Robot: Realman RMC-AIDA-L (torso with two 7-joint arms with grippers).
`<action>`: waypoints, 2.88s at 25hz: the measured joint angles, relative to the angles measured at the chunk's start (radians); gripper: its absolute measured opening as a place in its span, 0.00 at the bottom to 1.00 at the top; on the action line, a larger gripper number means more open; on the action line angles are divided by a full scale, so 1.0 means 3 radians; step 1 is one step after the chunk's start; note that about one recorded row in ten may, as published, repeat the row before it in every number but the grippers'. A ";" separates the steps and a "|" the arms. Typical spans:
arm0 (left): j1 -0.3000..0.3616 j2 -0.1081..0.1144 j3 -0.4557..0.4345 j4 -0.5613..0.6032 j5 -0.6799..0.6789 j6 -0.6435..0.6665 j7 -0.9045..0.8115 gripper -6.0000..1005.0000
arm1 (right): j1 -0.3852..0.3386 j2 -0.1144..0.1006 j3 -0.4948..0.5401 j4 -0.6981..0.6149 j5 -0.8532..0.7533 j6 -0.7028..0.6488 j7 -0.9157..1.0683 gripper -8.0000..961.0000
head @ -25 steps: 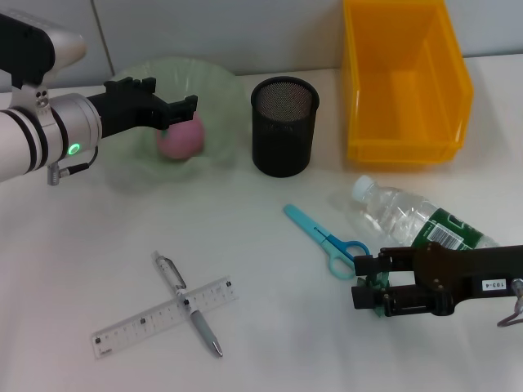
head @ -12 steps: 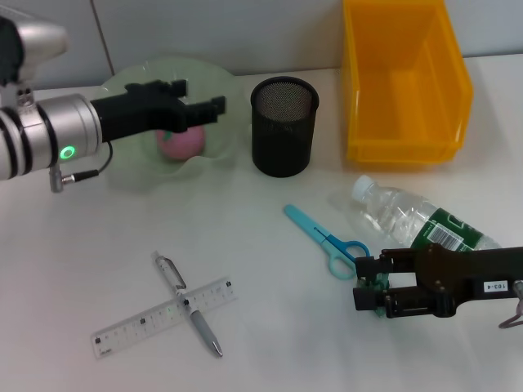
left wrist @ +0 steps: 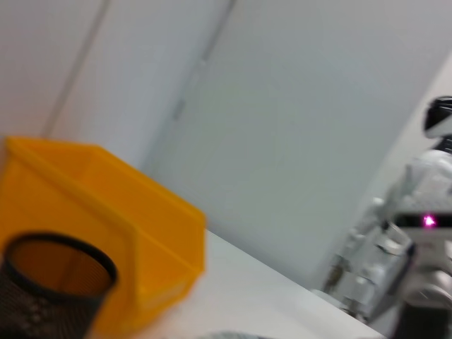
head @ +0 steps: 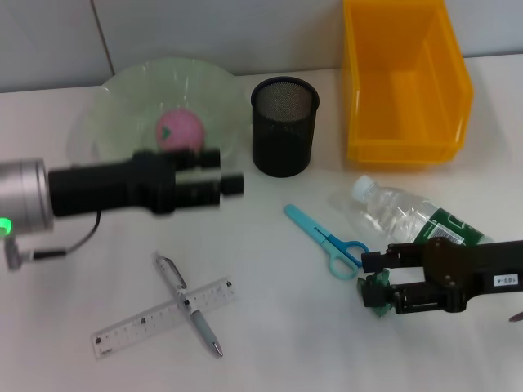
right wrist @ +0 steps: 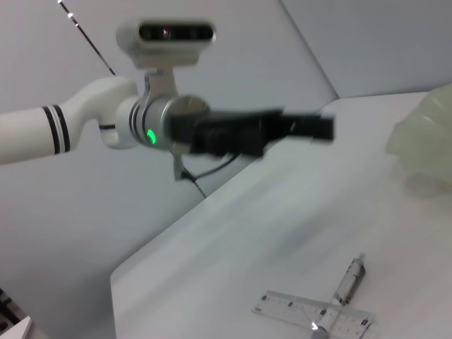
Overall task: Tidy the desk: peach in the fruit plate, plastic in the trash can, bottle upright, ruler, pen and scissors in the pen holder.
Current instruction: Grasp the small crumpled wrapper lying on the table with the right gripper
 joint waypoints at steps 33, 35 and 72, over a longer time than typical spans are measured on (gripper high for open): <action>0.0371 -0.0153 0.0009 -0.0402 0.0292 0.0276 0.1050 0.80 | 0.1386 0.0237 -0.2079 -0.1442 -0.1753 0.0116 0.1492 0.74; 0.0369 -0.0163 0.0003 -0.0403 0.0308 0.0265 0.1040 0.80 | 0.1379 0.0239 -0.2113 -0.1436 -0.1758 0.0141 0.1495 0.74; 0.0367 -0.0150 0.0010 -0.0403 0.0339 0.0240 0.1014 0.80 | 0.1383 0.0264 -0.2404 -0.0965 -0.1697 0.0598 0.1411 0.74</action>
